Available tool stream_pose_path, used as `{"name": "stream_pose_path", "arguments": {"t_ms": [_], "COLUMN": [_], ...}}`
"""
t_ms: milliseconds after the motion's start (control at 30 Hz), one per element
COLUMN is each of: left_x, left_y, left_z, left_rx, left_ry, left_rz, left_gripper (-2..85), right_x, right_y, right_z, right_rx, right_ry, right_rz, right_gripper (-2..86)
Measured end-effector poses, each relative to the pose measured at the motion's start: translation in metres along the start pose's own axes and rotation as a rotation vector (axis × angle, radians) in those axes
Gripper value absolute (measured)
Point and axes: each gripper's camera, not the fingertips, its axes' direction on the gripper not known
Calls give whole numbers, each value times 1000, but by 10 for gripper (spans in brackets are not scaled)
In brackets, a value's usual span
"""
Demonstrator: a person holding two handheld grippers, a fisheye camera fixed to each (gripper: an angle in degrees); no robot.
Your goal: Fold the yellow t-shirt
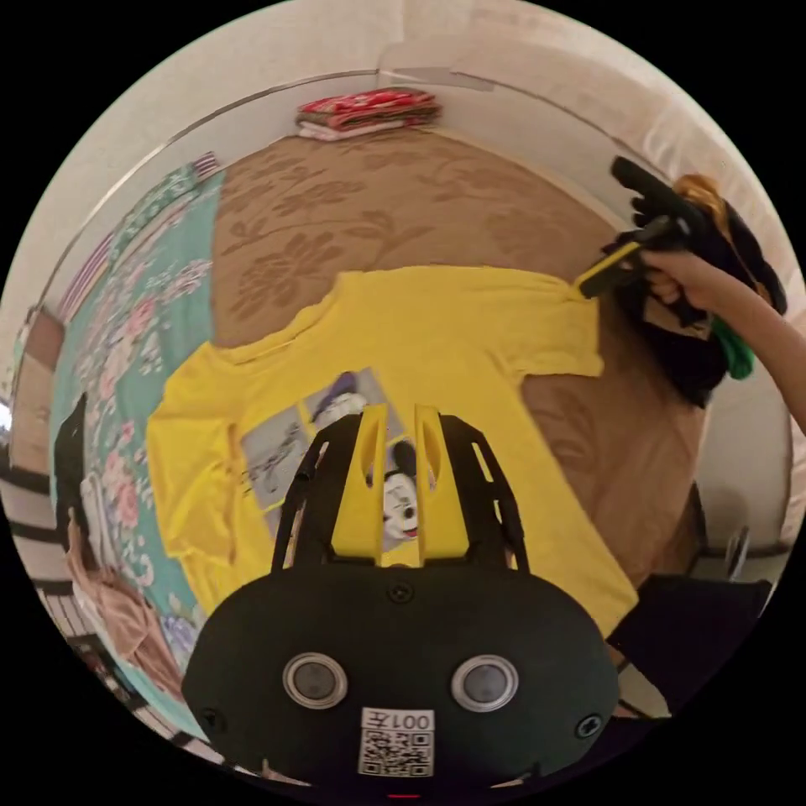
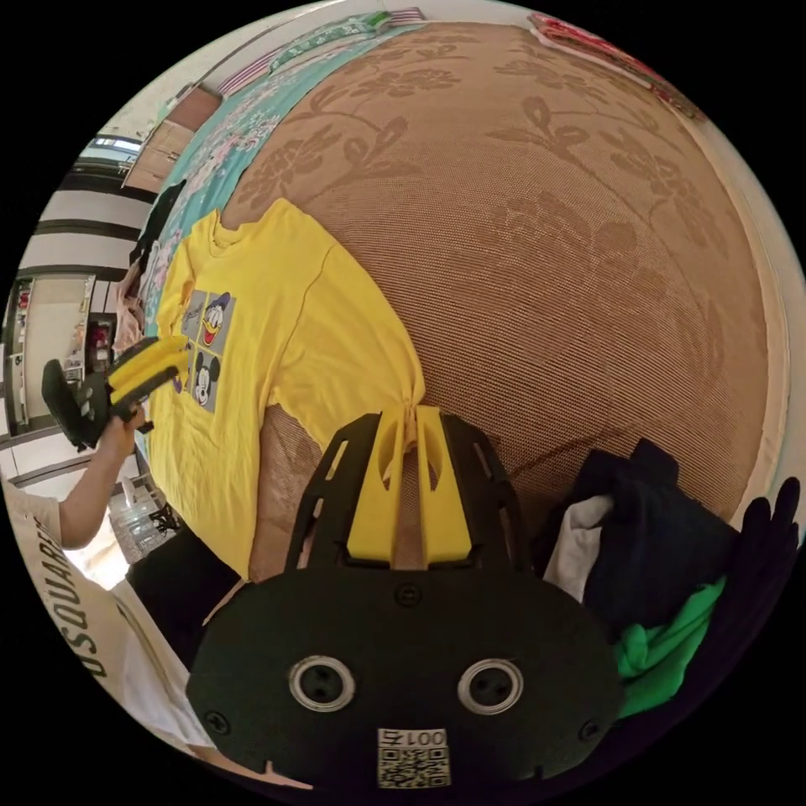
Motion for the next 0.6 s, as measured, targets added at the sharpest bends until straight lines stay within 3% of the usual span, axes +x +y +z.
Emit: {"name": "stream_pose_path", "arguments": {"t_ms": [67,233,467,600], "left_x": [39,94,87,62], "left_y": [-20,-56,-90,-99], "left_z": [9,38,47,39], "left_rx": [27,16,24,19], "left_ry": [128,120,129,110], "left_rz": [130,198,-24,-185], "left_gripper": [64,127,168,87], "right_x": [9,28,55,50], "right_y": [5,8,17,24], "right_z": [-6,-17,-26,-27], "right_rx": [14,0,93,131], "right_ry": [-39,-156,-455,-443], "right_rz": [10,12,145,148], "right_gripper": [23,21,16,13]}}
